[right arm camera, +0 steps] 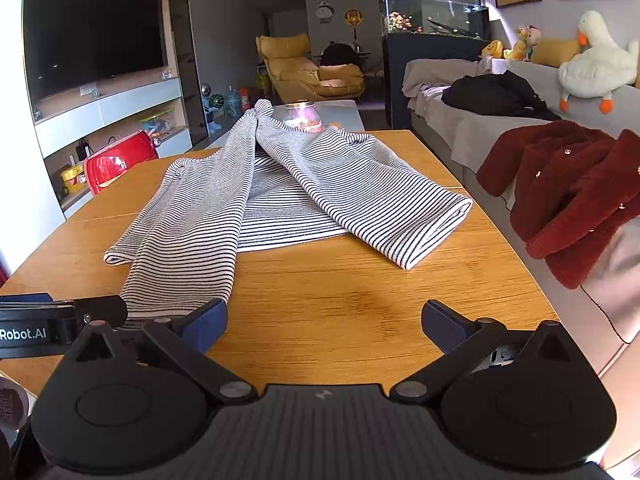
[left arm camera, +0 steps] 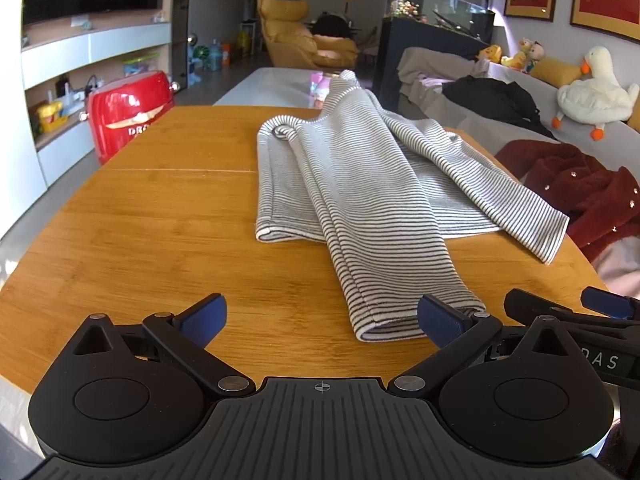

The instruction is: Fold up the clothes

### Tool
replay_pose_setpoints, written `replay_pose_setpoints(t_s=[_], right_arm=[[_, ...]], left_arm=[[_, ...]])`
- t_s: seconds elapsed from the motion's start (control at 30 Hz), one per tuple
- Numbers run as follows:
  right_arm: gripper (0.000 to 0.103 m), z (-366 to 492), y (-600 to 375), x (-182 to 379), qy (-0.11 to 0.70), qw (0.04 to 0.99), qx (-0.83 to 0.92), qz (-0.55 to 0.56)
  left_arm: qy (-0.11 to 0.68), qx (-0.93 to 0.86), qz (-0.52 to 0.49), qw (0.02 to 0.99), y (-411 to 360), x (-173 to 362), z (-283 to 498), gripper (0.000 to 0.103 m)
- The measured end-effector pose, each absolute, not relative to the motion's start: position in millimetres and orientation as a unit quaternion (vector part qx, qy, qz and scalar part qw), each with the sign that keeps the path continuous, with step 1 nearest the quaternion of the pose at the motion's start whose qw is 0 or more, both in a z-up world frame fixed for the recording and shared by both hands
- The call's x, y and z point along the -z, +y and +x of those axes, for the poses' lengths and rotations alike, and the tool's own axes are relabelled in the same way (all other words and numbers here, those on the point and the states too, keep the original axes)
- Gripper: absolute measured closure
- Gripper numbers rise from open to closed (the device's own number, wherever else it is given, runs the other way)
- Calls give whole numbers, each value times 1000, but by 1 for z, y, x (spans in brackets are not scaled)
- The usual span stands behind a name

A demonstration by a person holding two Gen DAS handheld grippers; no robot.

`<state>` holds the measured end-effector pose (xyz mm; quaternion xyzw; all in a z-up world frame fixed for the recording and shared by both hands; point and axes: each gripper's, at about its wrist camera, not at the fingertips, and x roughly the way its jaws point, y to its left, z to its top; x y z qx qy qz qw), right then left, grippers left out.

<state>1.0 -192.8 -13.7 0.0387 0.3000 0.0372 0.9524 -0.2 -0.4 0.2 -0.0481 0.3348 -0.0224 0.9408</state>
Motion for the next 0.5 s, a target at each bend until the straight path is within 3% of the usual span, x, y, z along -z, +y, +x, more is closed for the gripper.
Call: replay_pose_setpoints(t_s=[0.5], right_arm=[[0, 2, -186, 16, 291, 956, -38, 23]], left_arm=[[314, 19, -16, 949, -5, -3, -2, 0]])
